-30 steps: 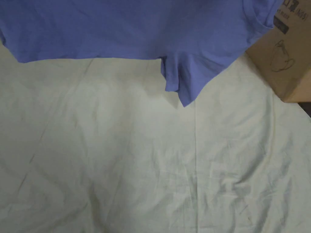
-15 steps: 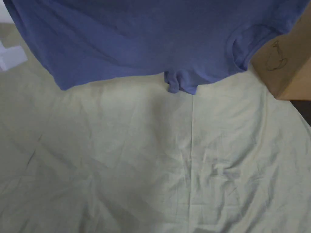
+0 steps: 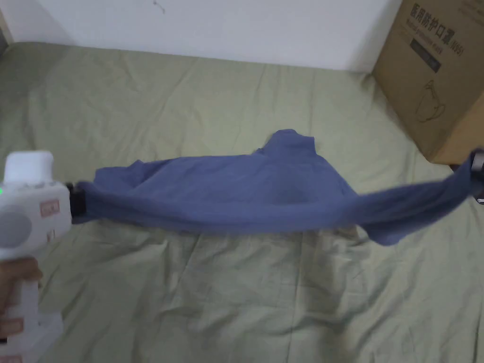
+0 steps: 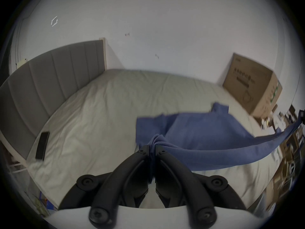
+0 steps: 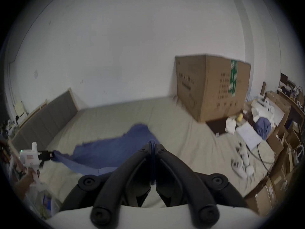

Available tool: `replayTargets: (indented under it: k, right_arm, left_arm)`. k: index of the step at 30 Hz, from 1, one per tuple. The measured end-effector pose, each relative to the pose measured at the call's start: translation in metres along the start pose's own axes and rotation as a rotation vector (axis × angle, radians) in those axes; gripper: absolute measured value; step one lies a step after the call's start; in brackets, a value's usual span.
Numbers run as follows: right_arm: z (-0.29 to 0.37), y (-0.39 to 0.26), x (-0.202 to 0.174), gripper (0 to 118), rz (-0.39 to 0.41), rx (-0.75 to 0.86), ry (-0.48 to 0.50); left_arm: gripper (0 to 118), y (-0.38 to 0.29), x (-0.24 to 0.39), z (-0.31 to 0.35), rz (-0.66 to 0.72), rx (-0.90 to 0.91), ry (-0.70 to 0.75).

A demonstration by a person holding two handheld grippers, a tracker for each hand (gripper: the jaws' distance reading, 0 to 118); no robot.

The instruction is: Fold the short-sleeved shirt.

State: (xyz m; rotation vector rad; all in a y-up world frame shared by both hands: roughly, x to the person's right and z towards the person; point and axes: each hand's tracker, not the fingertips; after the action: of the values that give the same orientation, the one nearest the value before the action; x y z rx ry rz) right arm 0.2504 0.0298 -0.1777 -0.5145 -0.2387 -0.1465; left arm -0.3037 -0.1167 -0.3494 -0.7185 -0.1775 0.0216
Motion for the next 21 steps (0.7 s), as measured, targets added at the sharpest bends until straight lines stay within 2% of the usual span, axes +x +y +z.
replayTargets:
  k: [3,7,13,14,16,17,18,19,20,21]
  right_arm:
    - [0.005,-0.056,0.014,3,-0.021,-0.117,-0.004]
    - [0.009,-0.125,0.035,3,-0.074,-0.272,0.005]
    - [0.021,-0.195,0.063,3,-0.048,-0.445,-0.027]
    - [0.023,-0.201,0.068,3,-0.062,-0.46,-0.021]
    - [0.026,-0.208,0.077,3,-0.077,-0.471,-0.015]
    - [0.026,-0.208,0.081,10,-0.068,-0.473,-0.02]
    - [0.025,-0.207,0.083,26,-0.052,-0.457,-0.04]
    - [0.023,-0.204,0.085,46,-0.035,-0.432,-0.064]
    - [0.023,-0.206,0.086,80,-0.015,-0.428,-0.093]
    - [0.022,-0.206,0.087,101,0.003,-0.421,-0.111]
  left_arm:
    - [5,-0.05,0.003,0.009,-0.047,-0.082,0.02]
    - [5,-0.097,-0.002,0.019,0.021,-0.151,0.019]
    - [7,-0.123,-0.019,0.033,0.054,-0.211,0.068]
    - [17,-0.124,-0.022,0.037,0.058,-0.221,0.07]
    - [62,-0.126,-0.027,0.044,0.063,-0.228,0.09]
    - [88,-0.125,-0.033,0.047,0.066,-0.226,0.098]
    - [97,-0.125,-0.037,0.052,0.074,-0.209,0.098]
    - [99,-0.123,-0.042,0.058,0.089,-0.179,0.095]
    - [99,-0.12,-0.047,0.066,0.115,-0.147,0.112]
    - [99,-0.114,-0.054,0.071,0.148,-0.117,0.138]
